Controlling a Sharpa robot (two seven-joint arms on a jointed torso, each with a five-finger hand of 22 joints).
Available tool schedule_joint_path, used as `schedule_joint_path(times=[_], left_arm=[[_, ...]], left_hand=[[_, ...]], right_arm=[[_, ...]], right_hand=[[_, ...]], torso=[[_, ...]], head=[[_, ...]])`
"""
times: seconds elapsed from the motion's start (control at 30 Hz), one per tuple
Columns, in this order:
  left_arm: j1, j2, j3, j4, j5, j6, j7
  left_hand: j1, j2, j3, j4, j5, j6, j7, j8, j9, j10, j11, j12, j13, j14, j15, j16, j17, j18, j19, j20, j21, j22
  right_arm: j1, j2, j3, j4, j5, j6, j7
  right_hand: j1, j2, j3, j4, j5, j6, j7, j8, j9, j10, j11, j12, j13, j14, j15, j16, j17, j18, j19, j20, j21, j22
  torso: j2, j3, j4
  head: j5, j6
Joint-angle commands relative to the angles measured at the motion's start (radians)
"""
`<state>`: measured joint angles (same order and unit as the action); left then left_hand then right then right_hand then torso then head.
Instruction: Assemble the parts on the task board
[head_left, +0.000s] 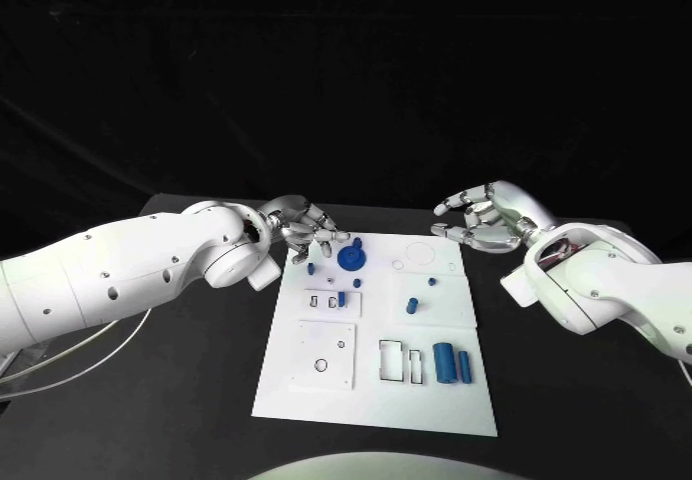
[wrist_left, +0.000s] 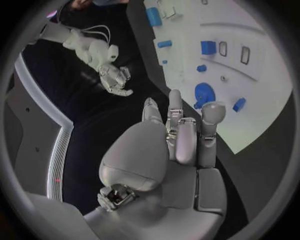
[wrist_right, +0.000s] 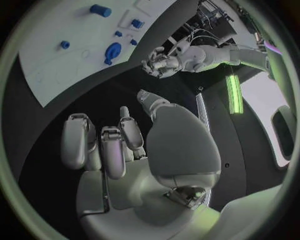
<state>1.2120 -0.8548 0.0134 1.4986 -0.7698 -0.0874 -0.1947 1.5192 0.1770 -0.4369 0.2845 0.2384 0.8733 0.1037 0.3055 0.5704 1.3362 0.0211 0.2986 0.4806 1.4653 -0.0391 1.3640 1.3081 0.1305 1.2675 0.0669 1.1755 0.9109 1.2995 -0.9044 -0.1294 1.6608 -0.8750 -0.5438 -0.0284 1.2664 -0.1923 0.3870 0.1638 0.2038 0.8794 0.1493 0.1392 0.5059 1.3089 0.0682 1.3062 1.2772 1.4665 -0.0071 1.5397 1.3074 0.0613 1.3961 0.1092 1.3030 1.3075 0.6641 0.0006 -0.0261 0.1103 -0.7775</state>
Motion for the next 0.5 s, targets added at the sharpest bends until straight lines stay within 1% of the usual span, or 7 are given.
schedule_joint_path(times=[0.03,0.2,0.23,0.3,0.4,0.47,0.5], left_arm=[[0.013,0.018,-0.001,-0.002,-0.219,0.244,-0.204],[0.022,0.043,-0.005,-0.012,-0.239,0.310,-0.264],[0.023,0.049,-0.006,-0.014,-0.239,0.319,-0.278],[0.025,0.058,-0.008,-0.017,-0.240,0.328,-0.302],[0.028,0.072,-0.012,-0.022,-0.240,0.329,-0.335],[0.032,0.080,-0.015,-0.025,-0.240,0.327,-0.350],[0.035,0.085,-0.018,-0.027,-0.241,0.328,-0.360]], left_hand=[[0.003,0.025,-0.019,0.005,0.007,-0.046,0.012,-0.006,0.008,-0.052,0.013,-0.009,0.014,0.045,0.004,-0.048,0.038,-0.015,0.008,0.005,0.023,0.029],[-0.008,0.049,-0.021,0.006,-0.006,-0.053,0.014,0.011,0.022,-0.070,0.015,-0.005,0.028,0.007,0.006,-0.173,-0.060,-0.017,0.028,0.009,0.041,0.055],[-0.025,0.057,-0.022,0.006,-0.028,-0.058,0.014,0.018,0.028,-0.072,0.014,0.006,0.039,0.024,0.005,-0.120,-0.013,-0.038,0.090,0.008,0.112,0.169],[-0.048,0.062,-0.024,0.006,-0.049,-0.062,0.013,0.030,0.037,-0.075,0.015,0.021,0.055,0.035,0.005,-0.089,0.016,-0.046,0.118,0.008,0.144,0.219],[-0.099,0.049,-0.023,0.004,-0.058,-0.060,-0.001,0.076,0.070,-0.061,0.003,0.127,0.144,0.073,-0.003,0.061,0.144,-0.071,0.177,-0.002,0.231,0.363],[-0.136,0.036,-0.026,0.004,-0.060,-0.049,-0.015,0.127,0.110,-0.071,-0.007,0.239,0.241,0.088,-0.016,0.133,0.204,-0.087,0.206,-0.007,0.281,0.448],[-0.142,0.039,-0.027,0.006,-0.061,-0.044,-0.017,0.143,0.125,-0.050,-0.014,0.340,0.323,0.094,-0.016,0.158,0.224,-0.089,0.210,-0.011,0.289,0.463]], right_arm=[[0.004,-0.006,0.001,-0.022,0.096,-0.032,0.055],[0.007,-0.007,0.001,-0.047,0.101,-0.049,0.068],[0.007,-0.006,0.001,-0.052,0.101,-0.053,0.071],[0.008,-0.006,0.001,-0.057,0.102,-0.058,0.078],[0.008,-0.005,0.001,-0.064,0.103,-0.063,0.082],[0.008,-0.004,0.001,-0.068,0.103,-0.064,0.082],[0.008,-0.003,0.001,-0.071,0.103,-0.064,0.082]], right_hand=[[0.003,-0.014,0.027,-0.002,0.029,-0.012,0.003,0.006,-0.003,-0.024,0.002,-0.023,-0.023,0.072,0.008,-0.014,0.156,0.011,-0.009,0.000,-0.022,0.104],[0.001,-0.016,0.033,-0.002,0.036,-0.016,0.003,0.005,-0.003,-0.028,0.003,-0.027,-0.028,0.071,0.008,-0.015,0.153,0.012,-0.011,0.000,-0.026,0.103],[-0.001,-0.017,0.035,-0.002,0.037,-0.018,0.004,0.005,-0.004,-0.038,0.003,-0.036,-0.038,0.068,0.008,-0.020,0.141,0.015,-0.019,0.000,-0.038,0.096],[-0.003,-0.021,0.045,-0.003,0.040,-0.023,0.005,0.005,-0.004,-0.055,0.004,-0.053,-0.057,0.061,0.009,-0.031,0.121,0.021,-0.036,0.001,-0.068,0.081],[-0.003,-0.021,0.047,-0.004,0.041,-0.023,0.005,0.005,-0.004,-0.054,0.004,-0.052,-0.057,0.060,0.009,-0.031,0.121,0.022,-0.038,0.001,-0.071,0.079],[-0.003,-0.021,0.047,-0.004,0.041,-0.024,0.005,0.005,-0.005,-0.055,0.004,-0.053,-0.058,0.060,0.009,-0.031,0.120,0.022,-0.039,0.001,-0.073,0.079],[-0.004,-0.022,0.048,-0.004,0.041,-0.024,0.005,0.005,-0.005,-0.055,0.004,-0.053,-0.057,0.060,0.010,-0.032,0.119,0.023,-0.040,0.001,-0.074,0.078]], torso=[[-0.007,0.0049,-0.0001],[-0.009,0.0073,0.0006],[-0.010,0.0074,0.0011],[-0.008,0.0073,0.0007],[-0.007,0.0081,-0.0005],[-0.007,0.0079,-0.0004],[-0.007,0.0071,-0.0004]], head=[[0.003,-0.007],[0.004,-0.010],[0.004,-0.011],[0.005,-0.010],[0.007,-0.012],[0.007,-0.013],[0.008,-0.014]])
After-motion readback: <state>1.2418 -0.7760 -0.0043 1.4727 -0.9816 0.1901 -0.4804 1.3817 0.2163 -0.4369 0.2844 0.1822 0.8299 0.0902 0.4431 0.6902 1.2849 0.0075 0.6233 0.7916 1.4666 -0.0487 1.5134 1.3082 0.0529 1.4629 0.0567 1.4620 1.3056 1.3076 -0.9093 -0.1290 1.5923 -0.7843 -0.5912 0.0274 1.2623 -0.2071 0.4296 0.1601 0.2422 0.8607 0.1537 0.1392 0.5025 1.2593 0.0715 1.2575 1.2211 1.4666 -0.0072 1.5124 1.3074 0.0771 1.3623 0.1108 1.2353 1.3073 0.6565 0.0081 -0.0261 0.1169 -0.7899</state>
